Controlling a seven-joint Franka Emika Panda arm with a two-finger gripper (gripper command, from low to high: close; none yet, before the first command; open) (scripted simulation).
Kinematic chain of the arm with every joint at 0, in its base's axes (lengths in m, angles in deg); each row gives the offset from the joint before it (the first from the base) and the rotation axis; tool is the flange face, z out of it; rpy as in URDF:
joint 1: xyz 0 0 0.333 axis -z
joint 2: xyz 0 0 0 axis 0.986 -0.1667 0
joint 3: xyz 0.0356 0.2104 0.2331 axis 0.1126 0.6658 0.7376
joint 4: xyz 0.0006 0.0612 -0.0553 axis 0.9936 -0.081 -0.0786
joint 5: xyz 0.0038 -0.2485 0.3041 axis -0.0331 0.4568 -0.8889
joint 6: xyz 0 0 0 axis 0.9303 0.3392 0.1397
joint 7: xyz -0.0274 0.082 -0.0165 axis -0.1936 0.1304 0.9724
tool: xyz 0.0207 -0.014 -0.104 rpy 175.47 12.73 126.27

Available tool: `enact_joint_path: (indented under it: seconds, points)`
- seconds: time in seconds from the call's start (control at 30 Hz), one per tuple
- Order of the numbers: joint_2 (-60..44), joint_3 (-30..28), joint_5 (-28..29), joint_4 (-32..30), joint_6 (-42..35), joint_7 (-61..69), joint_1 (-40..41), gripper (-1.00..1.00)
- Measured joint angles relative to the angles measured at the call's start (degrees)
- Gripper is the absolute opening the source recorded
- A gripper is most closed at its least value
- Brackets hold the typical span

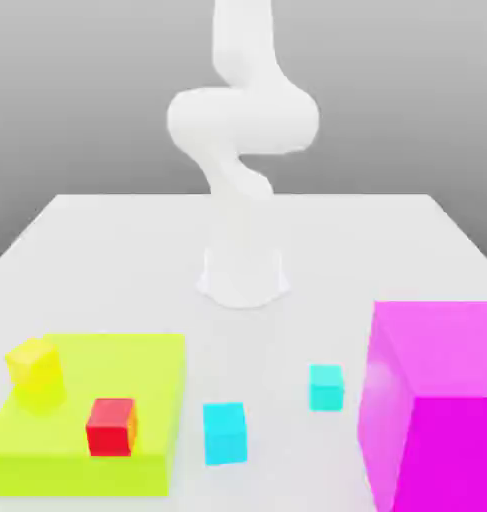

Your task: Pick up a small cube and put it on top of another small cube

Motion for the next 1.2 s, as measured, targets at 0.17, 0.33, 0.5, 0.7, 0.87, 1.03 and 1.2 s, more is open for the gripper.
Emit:
enact_joint_path:
  seconds: [0.17, 0.33, 0.5, 0.7, 0.87, 1.03, 1.2]
  points:
    - [-8.7, 8.3, 2.4, -4.3, 2.1, 1.5, -4.7, 0.00]
    - [-17.4, 15.6, 3.8, -9.7, 4.2, 1.9, -9.7, 0.00]
    - [-27.2, 21.5, 3.8, -16.2, 8.5, 1.0, -14.1, 0.00]
    - [-37.7, 24.2, -0.5, -24.5, 17.4, -2.1, -16.6, 0.00]
    - [-40.5, 19.5, -4.3, -31.3, 27.9, -12.6, -6.3, 0.00]
    - [-41.4, 17.4, -4.9, -36.5, 34.0, -23.8, 1.0, 0.00]
    - [-45.9, 15.3, 2.5, -35.6, 37.7, -30.5, 0.6, 0.00]
